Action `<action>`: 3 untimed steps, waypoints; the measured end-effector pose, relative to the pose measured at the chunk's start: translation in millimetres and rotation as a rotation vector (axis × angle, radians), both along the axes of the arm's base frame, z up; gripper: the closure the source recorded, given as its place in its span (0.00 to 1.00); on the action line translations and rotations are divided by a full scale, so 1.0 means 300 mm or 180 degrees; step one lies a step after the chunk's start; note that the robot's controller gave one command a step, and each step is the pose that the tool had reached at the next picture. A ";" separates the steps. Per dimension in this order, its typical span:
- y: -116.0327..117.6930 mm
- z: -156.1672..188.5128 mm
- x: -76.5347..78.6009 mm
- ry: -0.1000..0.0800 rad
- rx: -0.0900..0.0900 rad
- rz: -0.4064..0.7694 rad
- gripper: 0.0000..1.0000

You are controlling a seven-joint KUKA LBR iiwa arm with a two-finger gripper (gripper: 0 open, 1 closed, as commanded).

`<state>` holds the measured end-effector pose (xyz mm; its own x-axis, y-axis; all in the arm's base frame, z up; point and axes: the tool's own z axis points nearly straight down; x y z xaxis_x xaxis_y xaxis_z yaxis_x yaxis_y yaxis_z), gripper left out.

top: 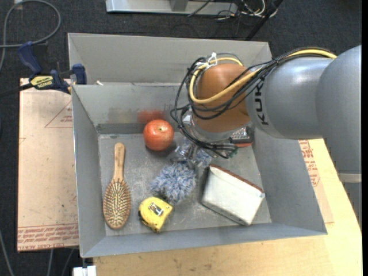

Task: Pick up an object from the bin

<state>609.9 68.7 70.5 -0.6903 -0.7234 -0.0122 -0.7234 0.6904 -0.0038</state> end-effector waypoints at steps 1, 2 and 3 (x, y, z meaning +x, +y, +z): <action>0.000 0.000 0.000 0.0000 0.0000 0.0000 1.00; 0.000 0.008 -0.002 0.0004 0.0001 0.0000 1.00; 0.000 0.055 -0.008 0.0023 -0.0001 -0.0002 1.00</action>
Offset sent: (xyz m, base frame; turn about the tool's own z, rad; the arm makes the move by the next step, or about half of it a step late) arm 0.0001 0.0001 0.0383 0.0000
